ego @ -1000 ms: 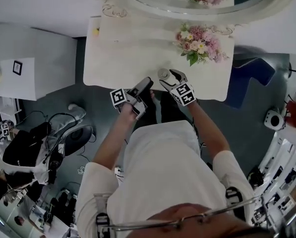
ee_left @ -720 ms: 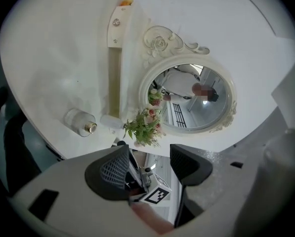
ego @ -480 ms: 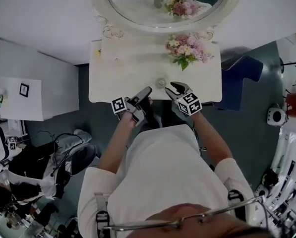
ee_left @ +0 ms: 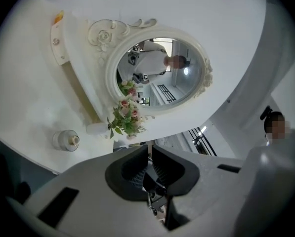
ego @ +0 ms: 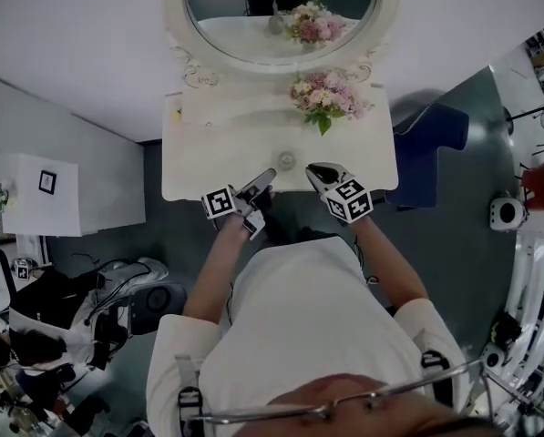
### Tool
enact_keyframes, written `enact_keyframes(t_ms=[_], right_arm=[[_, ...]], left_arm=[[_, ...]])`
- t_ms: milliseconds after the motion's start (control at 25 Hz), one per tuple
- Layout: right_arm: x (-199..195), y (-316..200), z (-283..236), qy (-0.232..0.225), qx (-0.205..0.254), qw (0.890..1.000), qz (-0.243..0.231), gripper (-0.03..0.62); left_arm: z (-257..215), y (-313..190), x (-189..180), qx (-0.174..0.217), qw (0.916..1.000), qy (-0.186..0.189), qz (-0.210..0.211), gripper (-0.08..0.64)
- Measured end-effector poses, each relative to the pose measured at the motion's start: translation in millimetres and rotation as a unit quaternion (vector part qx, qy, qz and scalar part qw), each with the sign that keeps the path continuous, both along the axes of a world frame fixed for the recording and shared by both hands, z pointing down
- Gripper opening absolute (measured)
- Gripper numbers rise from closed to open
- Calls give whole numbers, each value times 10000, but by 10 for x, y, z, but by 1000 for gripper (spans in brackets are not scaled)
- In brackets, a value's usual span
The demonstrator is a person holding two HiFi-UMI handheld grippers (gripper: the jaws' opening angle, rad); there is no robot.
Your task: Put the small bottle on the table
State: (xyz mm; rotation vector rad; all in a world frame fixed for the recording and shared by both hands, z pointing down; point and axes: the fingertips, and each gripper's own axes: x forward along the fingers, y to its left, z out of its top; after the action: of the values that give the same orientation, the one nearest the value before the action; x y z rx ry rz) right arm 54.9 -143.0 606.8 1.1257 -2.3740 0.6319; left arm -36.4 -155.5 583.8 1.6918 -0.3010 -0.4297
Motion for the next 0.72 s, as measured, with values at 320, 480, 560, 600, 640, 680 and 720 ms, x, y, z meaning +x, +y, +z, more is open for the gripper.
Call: enact_keyframes(t_ms=[320, 480, 560, 600, 640, 680, 720], right_arm=[[231, 231, -269, -264, 186, 9994, -92, 8], [315, 394, -361, -287, 205, 9989, -296, 6], [350, 473, -405, -210, 218, 9985, -454, 6], [369, 508, -434, -171, 245, 9982, -519, 6], [384, 539, -468, -154, 287, 9978, -570, 6], [395, 565, -503, -164, 338, 9975, -604, 6], [400, 587, -536, -196, 390, 9971, -619, 6]], left_arm=[[-151, 158, 30, 992, 9847, -1391, -354, 3], [-228, 309, 47, 1540, 9619, -2217, -446, 3], [-255, 390, 59, 1870, 9416, -2756, -496, 3], [-263, 441, 67, 2015, 9308, -3004, -516, 3], [-278, 497, 74, 2129, 9221, -3186, -543, 3], [-303, 556, 76, 2209, 9162, -3291, -579, 3], [-336, 616, 69, 2264, 9129, -3338, -624, 3]])
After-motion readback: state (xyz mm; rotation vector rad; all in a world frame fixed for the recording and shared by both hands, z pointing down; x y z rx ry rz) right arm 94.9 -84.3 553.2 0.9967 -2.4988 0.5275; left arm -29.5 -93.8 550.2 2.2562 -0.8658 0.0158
